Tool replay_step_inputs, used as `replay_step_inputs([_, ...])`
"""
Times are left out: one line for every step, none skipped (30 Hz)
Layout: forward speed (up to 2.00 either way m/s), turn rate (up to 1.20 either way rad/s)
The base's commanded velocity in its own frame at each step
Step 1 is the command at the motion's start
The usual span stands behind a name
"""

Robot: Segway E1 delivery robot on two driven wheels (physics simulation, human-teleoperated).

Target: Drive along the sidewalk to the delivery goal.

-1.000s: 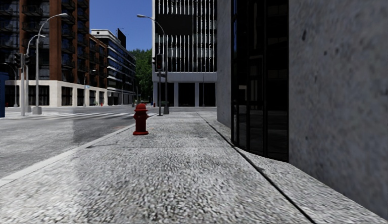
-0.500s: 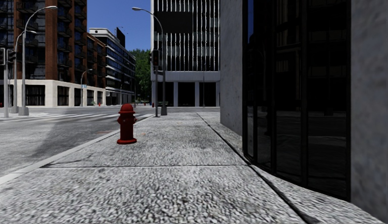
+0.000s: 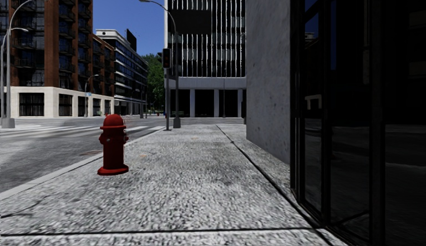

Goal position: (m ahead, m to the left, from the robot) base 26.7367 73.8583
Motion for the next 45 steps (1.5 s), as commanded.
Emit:
replay_step_inputs([2.00, 0.00])
replay_step_inputs([2.00, 0.00])
replay_step_inputs([2.00, 0.00])
replay_step_inputs([2.00, 0.00])
replay_step_inputs([2.00, 0.00])
replay_step_inputs([2.00, 0.00])
replay_step_inputs([2.00, 0.00])
replay_step_inputs([2.00, 0.00])
replay_step_inputs([2.00, 0.00])
replay_step_inputs([2.00, 0.00])
replay_step_inputs([2.00, 0.00])
replay_step_inputs([2.00, 0.00])
replay_step_inputs([2.00, 0.00])
replay_step_inputs([2.00, 0.00])
replay_step_inputs([2.00, 0.00])
replay_step_inputs([2.00, 0.00])
replay_step_inputs([2.00, 0.00])
replay_step_inputs([2.00, 0.00])
replay_step_inputs([2.00, 0.00])
replay_step_inputs([2.00, 0.00])
replay_step_inputs([2.00, 0.00])
replay_step_inputs([2.00, 0.00])
replay_step_inputs([2.00, 0.00])
replay_step_inputs([2.00, 0.00])
replay_step_inputs([2.00, 0.00])
replay_step_inputs([2.00, 0.00])
replay_step_inputs([2.00, 0.00])
replay_step_inputs([2.00, 0.00])
replay_step_inputs([2.00, 0.00])
replay_step_inputs([2.00, 0.00])
replay_step_inputs([2.00, 0.00])
replay_step_inputs([2.00, 0.00])
replay_step_inputs([2.00, 0.00])
replay_step_inputs([2.00, 0.00])
replay_step_inputs([2.00, 0.00])
replay_step_inputs([2.00, 0.00])
replay_step_inputs([2.00, 0.00])
replay_step_inputs([2.00, 0.00])
replay_step_inputs([2.00, 0.00])
replay_step_inputs([2.00, 0.00])
replay_step_inputs([2.00, 0.00])
replay_step_inputs([2.00, 0.00])
replay_step_inputs([2.00, 0.00])
replay_step_inputs([2.00, 0.00])
replay_step_inputs([2.00, 0.00])
